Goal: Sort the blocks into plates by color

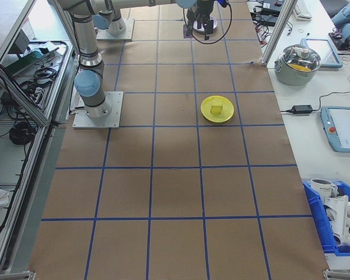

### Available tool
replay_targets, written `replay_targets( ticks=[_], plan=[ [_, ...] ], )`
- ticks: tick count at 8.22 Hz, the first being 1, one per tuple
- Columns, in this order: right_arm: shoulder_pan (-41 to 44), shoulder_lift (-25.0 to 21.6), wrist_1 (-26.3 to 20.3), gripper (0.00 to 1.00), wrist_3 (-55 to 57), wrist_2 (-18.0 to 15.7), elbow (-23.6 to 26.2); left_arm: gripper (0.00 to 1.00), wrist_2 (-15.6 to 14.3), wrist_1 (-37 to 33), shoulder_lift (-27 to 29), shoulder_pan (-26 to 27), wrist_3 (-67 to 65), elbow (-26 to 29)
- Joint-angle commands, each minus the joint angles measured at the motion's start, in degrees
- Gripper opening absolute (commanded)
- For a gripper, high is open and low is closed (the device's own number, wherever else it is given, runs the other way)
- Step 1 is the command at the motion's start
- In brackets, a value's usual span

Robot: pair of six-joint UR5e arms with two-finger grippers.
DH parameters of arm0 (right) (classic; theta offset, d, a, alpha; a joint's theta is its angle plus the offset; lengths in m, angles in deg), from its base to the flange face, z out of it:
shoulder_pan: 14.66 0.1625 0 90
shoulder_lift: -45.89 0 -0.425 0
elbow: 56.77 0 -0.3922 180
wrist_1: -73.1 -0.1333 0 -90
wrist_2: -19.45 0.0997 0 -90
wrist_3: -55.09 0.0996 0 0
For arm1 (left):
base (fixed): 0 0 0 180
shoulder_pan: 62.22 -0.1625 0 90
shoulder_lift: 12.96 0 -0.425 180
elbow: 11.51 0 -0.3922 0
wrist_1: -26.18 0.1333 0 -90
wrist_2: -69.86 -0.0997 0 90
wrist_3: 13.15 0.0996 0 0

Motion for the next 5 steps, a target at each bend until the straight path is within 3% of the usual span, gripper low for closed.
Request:
replay_targets(
  ticks=[1,2,5],
  plan=[
    [0.0,0.0,0.07,1.0,0.08,-0.03,-0.09,0.0,-0.97,0.59,-0.6,-9.58,12.59,1.78],
    [0.0,0.0,0.16,1.0,0.09,-0.03,0.0,0.0,2.34,0.59,-0.51,-13.27,18.38,1.78],
    [0.0,0.0,0.07,1.0,0.09,-0.2,0.0,0.0,3.25,1.29,-0.25,-22.06,31.32,1.87]
  ],
)
